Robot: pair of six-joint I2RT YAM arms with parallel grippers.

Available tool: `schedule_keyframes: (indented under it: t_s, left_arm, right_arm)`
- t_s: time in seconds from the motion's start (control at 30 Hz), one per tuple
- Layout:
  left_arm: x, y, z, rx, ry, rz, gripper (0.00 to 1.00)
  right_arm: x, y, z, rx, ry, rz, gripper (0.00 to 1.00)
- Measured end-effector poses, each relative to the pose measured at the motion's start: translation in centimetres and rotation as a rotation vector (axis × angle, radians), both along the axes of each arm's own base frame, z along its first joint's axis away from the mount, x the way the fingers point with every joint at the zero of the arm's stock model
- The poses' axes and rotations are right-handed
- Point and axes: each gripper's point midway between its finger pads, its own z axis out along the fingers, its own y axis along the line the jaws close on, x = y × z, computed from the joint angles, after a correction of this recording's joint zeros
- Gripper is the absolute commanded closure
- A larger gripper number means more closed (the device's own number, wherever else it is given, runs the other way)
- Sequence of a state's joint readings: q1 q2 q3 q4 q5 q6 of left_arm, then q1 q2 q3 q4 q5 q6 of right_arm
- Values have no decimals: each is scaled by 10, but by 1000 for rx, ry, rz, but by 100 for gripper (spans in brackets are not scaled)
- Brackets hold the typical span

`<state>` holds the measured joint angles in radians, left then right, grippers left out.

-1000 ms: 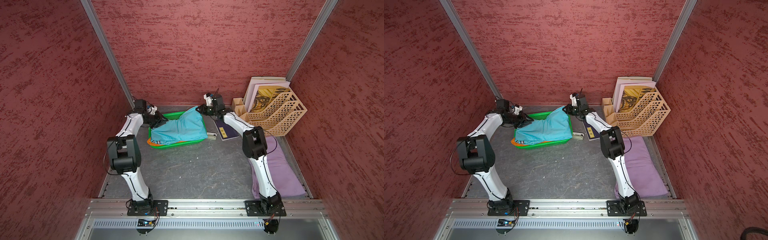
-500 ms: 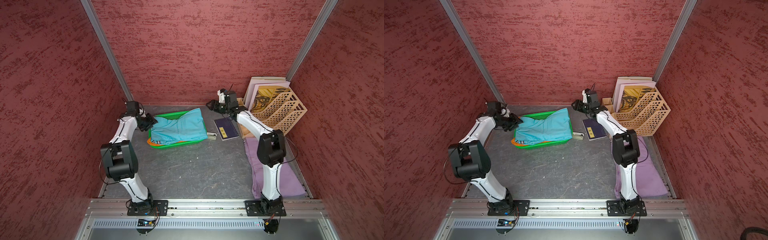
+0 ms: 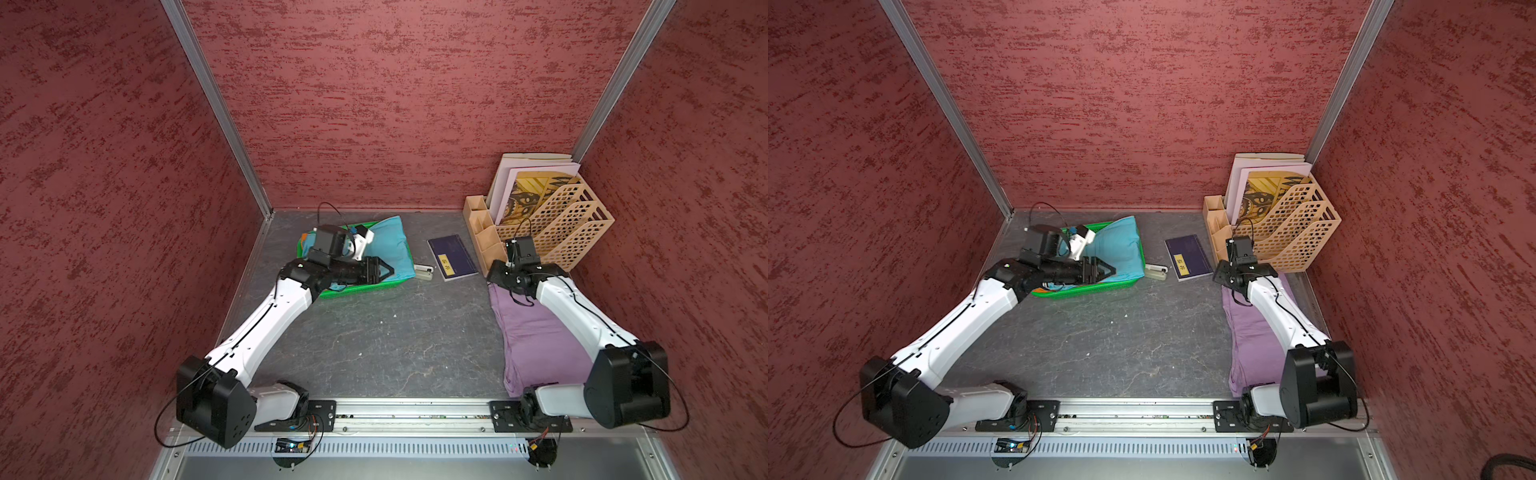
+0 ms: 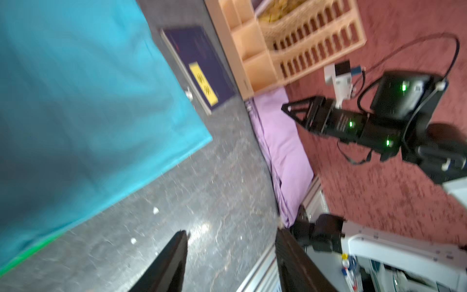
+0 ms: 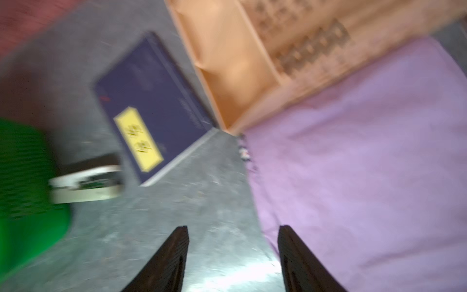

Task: Put the folded long pants in the basket
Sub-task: Move the long pant to the center of the board.

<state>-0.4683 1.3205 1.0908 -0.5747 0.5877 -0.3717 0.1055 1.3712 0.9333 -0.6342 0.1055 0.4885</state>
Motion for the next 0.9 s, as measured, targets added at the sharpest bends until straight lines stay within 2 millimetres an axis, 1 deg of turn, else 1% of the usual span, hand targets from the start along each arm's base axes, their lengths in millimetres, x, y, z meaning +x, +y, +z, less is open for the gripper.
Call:
schedule_keyframes:
  t_s: [0.03, 0.1, 0.2, 0.27, 0.33, 0.43, 0.53, 0.57, 0.6, 0.67, 0.73, 0.83, 0.9]
  left_arm:
    - [-10, -12, -15, 26, 32, -39, 40]
    - [-25, -32, -36, 68, 69, -102, 40]
    - [-38, -50, -54, 108, 92, -158, 40]
    - [-41, -53, -59, 123, 92, -165, 39]
    - [-40, -54, -58, 125, 83, -163, 38]
    - [-36, -54, -57, 131, 70, -153, 38]
    - [-35, -53, -55, 133, 61, -147, 38]
    - [-34, -53, -54, 133, 57, -144, 38]
    - [-34, -53, -53, 133, 52, -142, 38]
    - [-33, -52, -51, 135, 45, -138, 38]
    - [-32, -52, -47, 134, 37, -135, 37]
    - [-29, -52, -43, 130, 26, -131, 37]
    - [-27, -51, -42, 128, 24, -126, 37]
  right_arm:
    - [-9, -7, -13, -11, 42, -20, 36]
    - [-14, -14, -29, -21, 91, -40, 35]
    - [-8, -19, -53, -27, 144, -58, 34]
    - [-2, -21, -70, -21, 179, -63, 33]
    - [3, -20, -83, -12, 215, -62, 33]
    - [17, -17, -83, 10, 212, -55, 39]
    - [21, -6, -81, 55, 196, -20, 40]
    - [21, 0, -81, 60, 193, 1, 40]
    - [20, 12, -80, 74, 191, 37, 40]
    - [10, 42, -78, 121, 190, 127, 41]
    - [-12, 78, -76, 185, 199, 234, 41]
    - [-49, 116, -75, 243, 240, 364, 42]
    - [-69, 139, -73, 283, 269, 461, 42]
